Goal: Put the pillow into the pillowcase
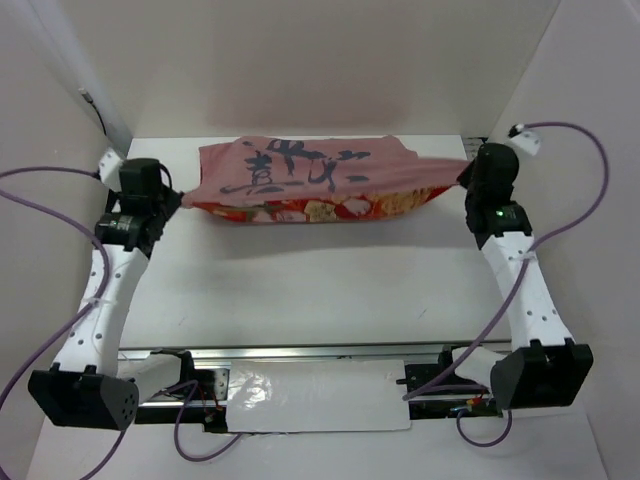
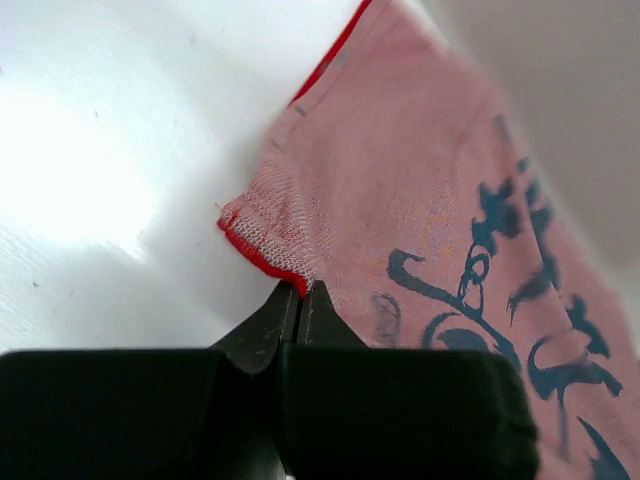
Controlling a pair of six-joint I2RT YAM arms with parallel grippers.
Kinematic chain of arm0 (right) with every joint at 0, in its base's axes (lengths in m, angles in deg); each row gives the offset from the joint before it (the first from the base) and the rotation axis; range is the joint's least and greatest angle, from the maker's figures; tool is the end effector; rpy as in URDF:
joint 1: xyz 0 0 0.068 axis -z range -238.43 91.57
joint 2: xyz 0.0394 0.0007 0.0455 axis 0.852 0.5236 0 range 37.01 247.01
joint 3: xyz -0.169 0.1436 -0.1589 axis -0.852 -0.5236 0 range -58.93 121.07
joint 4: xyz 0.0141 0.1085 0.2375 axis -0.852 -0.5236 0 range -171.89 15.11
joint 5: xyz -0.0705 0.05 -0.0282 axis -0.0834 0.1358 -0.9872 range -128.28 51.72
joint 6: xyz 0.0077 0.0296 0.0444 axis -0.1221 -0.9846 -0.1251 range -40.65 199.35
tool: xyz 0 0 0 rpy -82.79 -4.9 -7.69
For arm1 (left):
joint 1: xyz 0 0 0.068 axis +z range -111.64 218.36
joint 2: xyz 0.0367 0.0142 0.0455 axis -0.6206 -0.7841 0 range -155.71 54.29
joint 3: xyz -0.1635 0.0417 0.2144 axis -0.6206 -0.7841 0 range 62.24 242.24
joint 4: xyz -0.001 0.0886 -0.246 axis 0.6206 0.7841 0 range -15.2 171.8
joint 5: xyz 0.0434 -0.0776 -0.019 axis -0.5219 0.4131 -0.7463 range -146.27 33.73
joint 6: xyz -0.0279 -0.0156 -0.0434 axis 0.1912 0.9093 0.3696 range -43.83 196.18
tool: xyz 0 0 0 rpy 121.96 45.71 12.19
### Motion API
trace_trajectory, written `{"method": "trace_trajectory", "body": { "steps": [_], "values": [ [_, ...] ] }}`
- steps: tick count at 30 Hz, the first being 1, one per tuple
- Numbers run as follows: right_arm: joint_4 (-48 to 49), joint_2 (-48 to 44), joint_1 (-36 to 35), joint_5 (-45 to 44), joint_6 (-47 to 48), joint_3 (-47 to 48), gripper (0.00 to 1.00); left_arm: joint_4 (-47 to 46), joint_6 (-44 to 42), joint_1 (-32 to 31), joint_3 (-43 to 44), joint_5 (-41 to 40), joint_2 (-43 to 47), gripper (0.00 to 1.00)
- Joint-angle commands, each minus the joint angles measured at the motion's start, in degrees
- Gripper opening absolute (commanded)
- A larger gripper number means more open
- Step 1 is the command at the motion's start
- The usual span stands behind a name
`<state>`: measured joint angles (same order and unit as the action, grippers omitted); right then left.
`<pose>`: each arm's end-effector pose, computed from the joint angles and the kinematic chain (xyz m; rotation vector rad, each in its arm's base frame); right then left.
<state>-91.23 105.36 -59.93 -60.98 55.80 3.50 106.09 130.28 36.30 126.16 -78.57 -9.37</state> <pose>0.2718 -0.0066 0.3529 0.6183 1.8272 -0.0962 0.2395 0.0050 0.3561 -1.1103 1.7510 -0.1902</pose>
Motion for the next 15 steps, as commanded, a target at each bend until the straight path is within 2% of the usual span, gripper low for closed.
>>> {"method": "trace_trajectory", "body": {
  "steps": [1,5,8,11,15],
  "values": [
    [0.60,-4.37,2.29,-14.54,4.12,9.70,0.00,4.56,-4.71,2.67,15.12,-11.18,1.62,0.00],
    [-0.97,-4.37,2.29,-20.18,9.21,25.49,0.00,8.70,-8.48,4.78,30.80,-14.07,-0.14,0.00],
    [-0.45,-4.37,2.29,-25.44,15.27,32.03,0.00,10.89,-12.61,5.58,42.92,-17.58,-1.29,0.00],
    [1.91,-6.21,2.29,-29.40,21.69,38.63,0.00,10.64,-16.92,6.11,51.18,-21.90,-1.29,0.00],
    [3.16,-6.84,2.29,-28.90,27.76,44.33,0.00,7.05,-22.20,6.11,54.81,-21.65,0.46,0.00]
  ]
}}
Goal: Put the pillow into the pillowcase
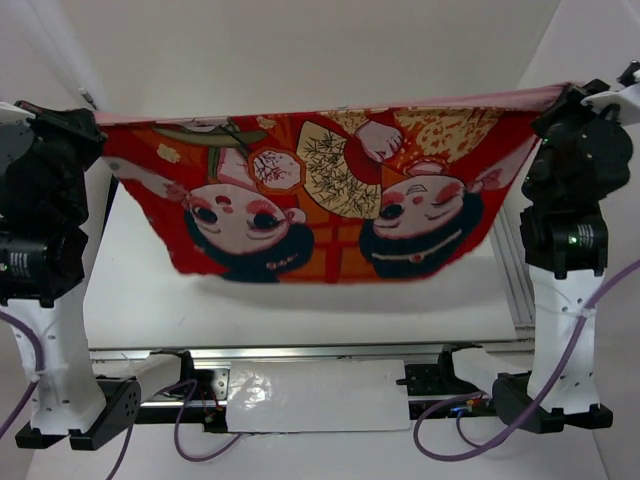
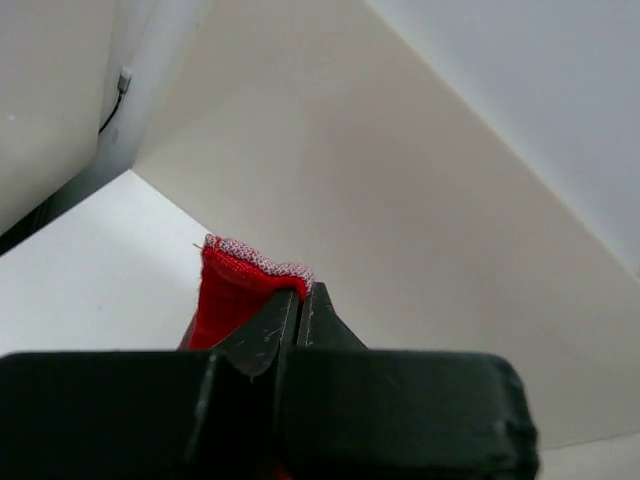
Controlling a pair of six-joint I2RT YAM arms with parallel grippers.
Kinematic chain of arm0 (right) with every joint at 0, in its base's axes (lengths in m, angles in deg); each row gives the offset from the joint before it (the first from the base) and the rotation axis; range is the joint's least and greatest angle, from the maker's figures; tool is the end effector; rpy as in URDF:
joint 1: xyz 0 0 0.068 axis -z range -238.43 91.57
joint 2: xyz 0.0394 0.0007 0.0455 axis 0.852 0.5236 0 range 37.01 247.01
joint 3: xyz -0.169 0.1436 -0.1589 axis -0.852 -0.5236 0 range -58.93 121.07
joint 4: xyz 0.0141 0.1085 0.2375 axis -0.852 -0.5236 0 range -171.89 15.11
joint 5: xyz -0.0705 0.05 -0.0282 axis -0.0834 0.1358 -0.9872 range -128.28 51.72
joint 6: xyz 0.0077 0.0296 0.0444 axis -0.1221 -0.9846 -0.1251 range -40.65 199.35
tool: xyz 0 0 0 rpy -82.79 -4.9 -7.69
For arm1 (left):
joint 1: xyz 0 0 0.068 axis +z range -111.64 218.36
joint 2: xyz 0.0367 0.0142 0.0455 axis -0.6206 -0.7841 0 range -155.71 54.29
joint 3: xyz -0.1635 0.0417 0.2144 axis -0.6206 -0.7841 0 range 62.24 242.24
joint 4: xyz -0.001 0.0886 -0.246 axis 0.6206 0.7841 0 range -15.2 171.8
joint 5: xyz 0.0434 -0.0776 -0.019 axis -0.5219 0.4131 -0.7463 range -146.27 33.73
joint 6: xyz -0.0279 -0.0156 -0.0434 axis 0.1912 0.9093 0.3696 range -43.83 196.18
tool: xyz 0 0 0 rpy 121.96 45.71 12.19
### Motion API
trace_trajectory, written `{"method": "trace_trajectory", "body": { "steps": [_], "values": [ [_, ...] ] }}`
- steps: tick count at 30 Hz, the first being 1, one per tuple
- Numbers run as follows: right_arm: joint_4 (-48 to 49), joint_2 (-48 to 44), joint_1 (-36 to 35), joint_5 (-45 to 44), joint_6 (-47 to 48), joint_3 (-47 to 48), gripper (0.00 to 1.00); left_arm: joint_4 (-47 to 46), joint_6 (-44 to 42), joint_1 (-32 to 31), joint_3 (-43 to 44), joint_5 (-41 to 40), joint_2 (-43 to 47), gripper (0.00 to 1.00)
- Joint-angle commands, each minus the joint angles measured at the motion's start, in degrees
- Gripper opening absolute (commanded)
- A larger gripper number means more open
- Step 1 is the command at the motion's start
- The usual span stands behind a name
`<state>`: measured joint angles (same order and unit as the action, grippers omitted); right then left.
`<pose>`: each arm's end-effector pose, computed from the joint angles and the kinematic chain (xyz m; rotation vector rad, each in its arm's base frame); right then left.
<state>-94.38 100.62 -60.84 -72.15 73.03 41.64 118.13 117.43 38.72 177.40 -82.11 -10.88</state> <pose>0.1619 -0.0130 0.5764 0.5483 1.2038 -0.2441 0.1258 0.0164 0.5917 -0.8492 1.2013 -0.2530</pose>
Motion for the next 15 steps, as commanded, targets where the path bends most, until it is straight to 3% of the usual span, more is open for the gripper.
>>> {"method": "trace_trajectory", "body": {
  "steps": [1,7,12,15],
  "values": [
    [5.43,-0.96,3.21,-17.72,11.07,7.08,0.00,-5.79,-10.74,3.68,3.59,-16.10,1.97,0.00],
    [6.47,1.59,2.06,-16.77,8.46,-4.49,0.00,-11.07,-10.84,3.68,-8.00,-10.21,2.42,0.00],
    [8.31,6.95,2.76,-8.52,1.24,-17.40,0.00,-18.79,-12.16,3.68,-21.26,-3.17,-2.76,0.00],
    [12.78,14.32,3.65,-0.97,-1.75,-21.63,0.00,-24.07,-13.21,3.68,-26.02,-1.06,-10.48,0.00]
  ]
}}
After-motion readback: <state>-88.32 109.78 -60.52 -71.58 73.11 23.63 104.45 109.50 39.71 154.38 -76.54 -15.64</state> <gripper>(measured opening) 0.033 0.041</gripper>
